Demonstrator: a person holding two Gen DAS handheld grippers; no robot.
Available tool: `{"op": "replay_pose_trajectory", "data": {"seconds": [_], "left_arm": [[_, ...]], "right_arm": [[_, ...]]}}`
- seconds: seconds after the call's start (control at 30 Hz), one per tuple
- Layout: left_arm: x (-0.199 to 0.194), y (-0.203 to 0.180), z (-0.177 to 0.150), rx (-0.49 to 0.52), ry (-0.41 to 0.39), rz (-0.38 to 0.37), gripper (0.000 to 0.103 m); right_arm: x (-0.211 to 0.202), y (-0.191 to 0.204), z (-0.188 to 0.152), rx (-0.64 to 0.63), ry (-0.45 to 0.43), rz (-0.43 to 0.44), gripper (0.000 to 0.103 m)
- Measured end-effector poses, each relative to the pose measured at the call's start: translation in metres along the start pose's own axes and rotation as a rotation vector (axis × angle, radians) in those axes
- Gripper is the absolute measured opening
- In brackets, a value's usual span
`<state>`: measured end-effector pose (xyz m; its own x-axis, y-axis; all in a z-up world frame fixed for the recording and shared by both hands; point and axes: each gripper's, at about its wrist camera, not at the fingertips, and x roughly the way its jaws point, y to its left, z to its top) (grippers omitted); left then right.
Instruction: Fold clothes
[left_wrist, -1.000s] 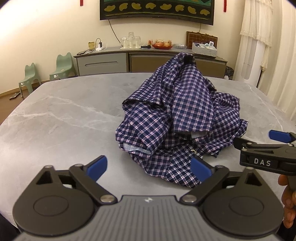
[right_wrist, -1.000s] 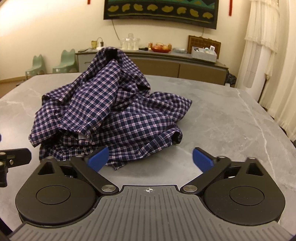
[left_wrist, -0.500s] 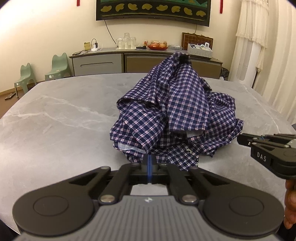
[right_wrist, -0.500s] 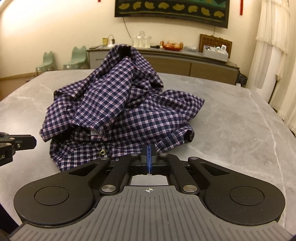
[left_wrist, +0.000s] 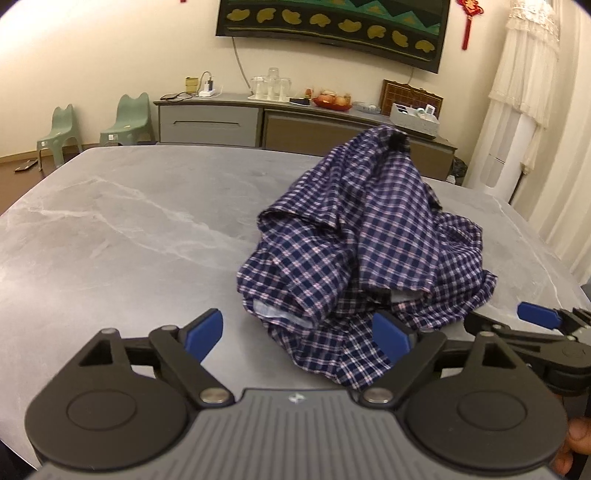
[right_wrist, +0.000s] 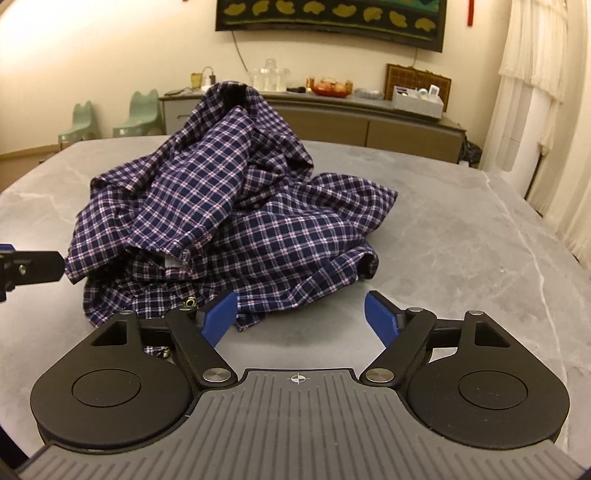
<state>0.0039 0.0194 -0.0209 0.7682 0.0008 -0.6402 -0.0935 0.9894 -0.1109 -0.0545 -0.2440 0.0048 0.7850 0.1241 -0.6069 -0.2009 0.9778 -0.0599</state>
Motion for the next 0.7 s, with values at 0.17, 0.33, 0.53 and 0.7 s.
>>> {"op": "replay_pose_trajectory", "data": {"seconds": [0.17, 0.33, 0.53, 0.7], "left_arm": [[0.005, 0.002, 0.004, 0.001, 0.010, 0.013, 0.096], [0.007, 0.005, 0.011, 0.021, -0.007, 0.023, 0.101], [0.033, 0.005, 0.032, 0.072, -0.031, 0.059, 0.103], [0.086, 0.003, 0.057, 0.107, 0.010, 0.053, 0.103]], "right_arm": [[0.001, 0.001, 0.002, 0.004, 0.002, -0.006, 0.085], [0.007, 0.007, 0.008, 0.008, 0.002, -0.010, 0.088], [0.020, 0.015, 0.006, -0.023, 0.026, -0.026, 0.090], [0.049, -0.003, 0.029, 0.052, 0.019, 0.016, 0.096]]}}
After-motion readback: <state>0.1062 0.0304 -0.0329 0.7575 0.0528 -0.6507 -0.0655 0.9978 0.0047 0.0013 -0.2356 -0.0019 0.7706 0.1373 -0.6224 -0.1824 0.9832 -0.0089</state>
